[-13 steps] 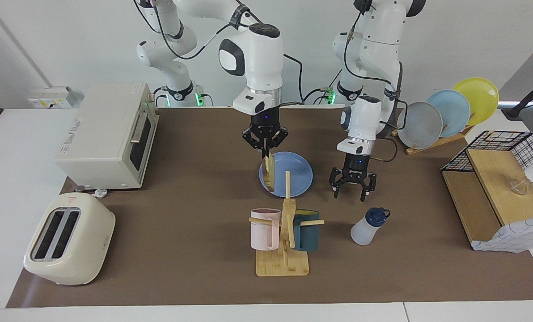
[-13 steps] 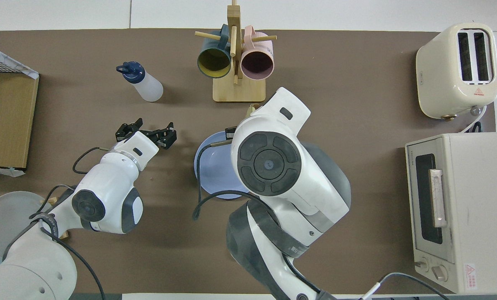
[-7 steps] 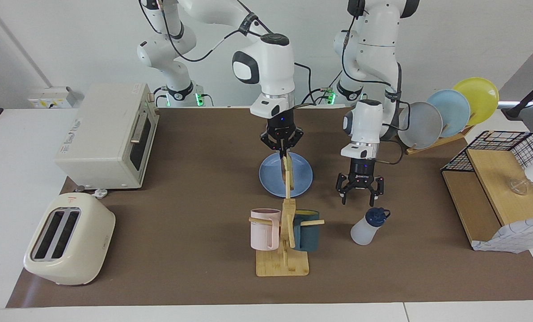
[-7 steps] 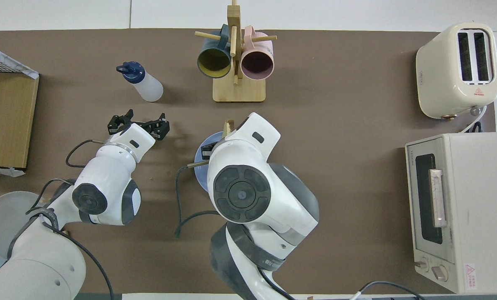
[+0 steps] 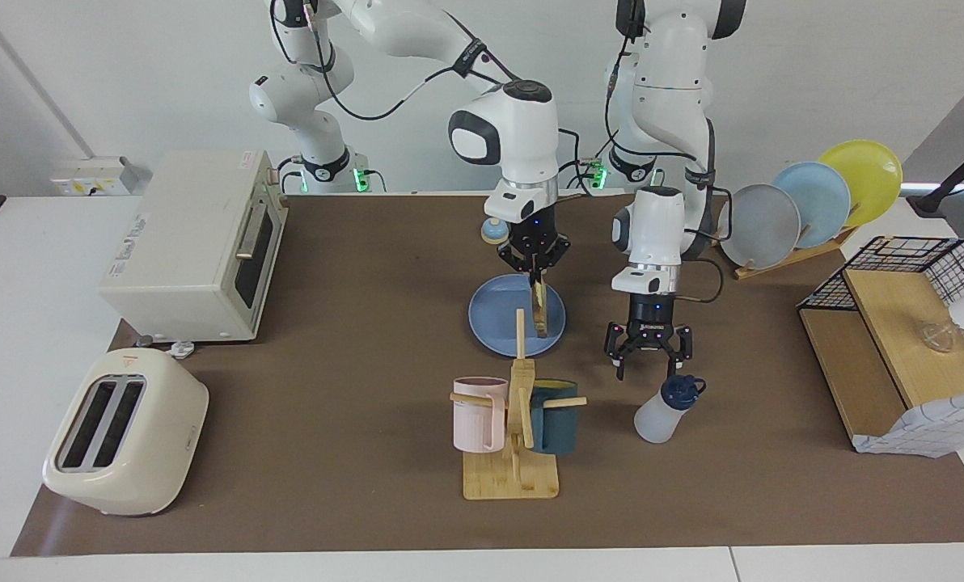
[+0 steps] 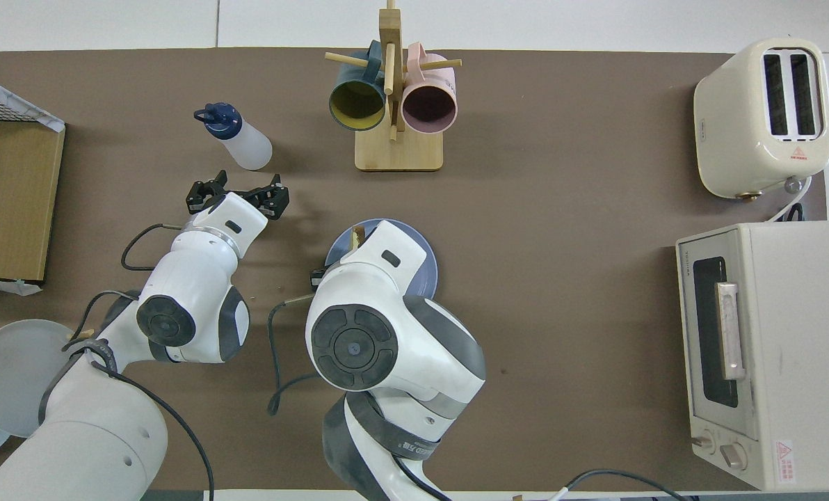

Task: Put bread on plate and add seasoning
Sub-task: 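Lower the bread onto the blue plate while the left gripper grasps the bottle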

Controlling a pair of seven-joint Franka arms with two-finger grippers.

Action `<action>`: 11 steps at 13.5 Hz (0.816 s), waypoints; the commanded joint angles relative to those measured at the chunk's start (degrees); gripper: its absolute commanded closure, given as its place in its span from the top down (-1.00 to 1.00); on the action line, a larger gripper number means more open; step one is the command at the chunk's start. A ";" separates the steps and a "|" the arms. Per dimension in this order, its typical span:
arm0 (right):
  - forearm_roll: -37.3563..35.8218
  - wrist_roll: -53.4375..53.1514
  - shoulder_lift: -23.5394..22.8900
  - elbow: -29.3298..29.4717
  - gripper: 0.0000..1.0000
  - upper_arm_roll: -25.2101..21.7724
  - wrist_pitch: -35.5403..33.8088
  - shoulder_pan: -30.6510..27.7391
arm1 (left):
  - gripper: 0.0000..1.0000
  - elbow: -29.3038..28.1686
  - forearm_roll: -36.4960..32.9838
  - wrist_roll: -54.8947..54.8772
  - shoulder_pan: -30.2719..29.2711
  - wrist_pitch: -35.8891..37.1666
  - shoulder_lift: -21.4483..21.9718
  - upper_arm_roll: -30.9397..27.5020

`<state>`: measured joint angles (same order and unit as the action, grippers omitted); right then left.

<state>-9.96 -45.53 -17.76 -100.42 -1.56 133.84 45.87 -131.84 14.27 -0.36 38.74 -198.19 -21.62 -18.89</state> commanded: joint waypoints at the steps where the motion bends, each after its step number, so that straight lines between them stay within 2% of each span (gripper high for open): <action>1: -0.06 -0.35 0.62 -0.48 -1.00 0.15 -0.85 -0.43 | 1.00 2.55 1.29 -0.26 1.25 -1.06 -2.19 -1.59; 11: -4.28 -0.52 2.12 -0.48 -1.00 -0.02 -4.11 -0.52 | 1.00 8.52 2.78 -0.26 1.34 -0.71 -7.29 -3.44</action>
<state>-12.98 -45.53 -16.51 -100.34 -1.92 130.30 45.81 -126.01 15.02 -0.36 38.74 -198.24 -26.37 -21.23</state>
